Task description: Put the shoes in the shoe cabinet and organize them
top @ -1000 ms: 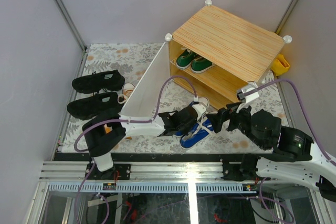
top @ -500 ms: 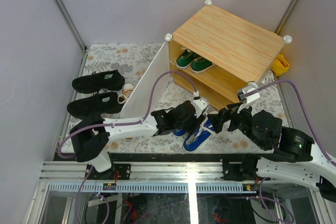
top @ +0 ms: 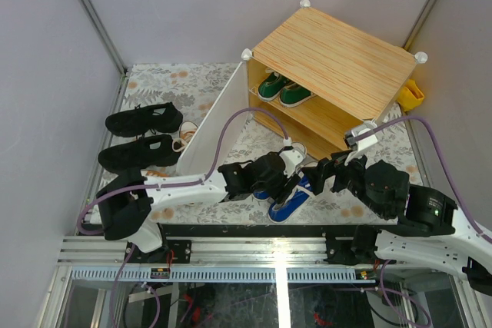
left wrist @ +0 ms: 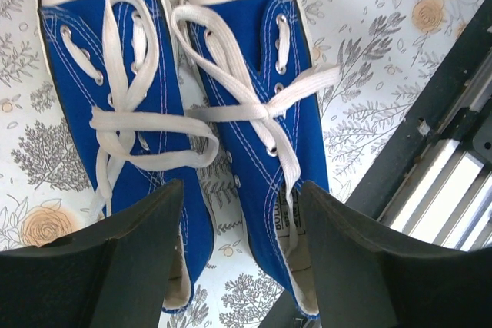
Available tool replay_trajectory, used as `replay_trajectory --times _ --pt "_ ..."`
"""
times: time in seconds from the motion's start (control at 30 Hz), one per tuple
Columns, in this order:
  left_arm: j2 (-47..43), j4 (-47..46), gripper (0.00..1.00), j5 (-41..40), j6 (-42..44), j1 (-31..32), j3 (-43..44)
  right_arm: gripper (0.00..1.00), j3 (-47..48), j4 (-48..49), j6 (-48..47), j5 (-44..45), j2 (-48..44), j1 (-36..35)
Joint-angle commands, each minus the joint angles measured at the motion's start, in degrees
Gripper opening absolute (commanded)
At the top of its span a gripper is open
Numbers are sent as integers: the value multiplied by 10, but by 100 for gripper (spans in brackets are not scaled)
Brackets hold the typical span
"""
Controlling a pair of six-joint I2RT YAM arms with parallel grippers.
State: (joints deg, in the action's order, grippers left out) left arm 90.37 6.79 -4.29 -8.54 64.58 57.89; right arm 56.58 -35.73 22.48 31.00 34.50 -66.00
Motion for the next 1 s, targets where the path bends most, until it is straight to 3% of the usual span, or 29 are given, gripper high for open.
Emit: replay_trajectory --times 0.0,0.47,0.8,0.97 --pt "9 12 63 -4 -14 4 -10 99 9 12 1 17 4 -1" --pt "43 16 72 -37 -31 4 -10 99 5 13 2 13 4 -1" --pt "42 4 74 -15 -31 5 -30 99 1 12 4 16 -3 -1" --pt "55 -7 68 3 -29 5 -33 99 2 12 4 15 -2 -1"
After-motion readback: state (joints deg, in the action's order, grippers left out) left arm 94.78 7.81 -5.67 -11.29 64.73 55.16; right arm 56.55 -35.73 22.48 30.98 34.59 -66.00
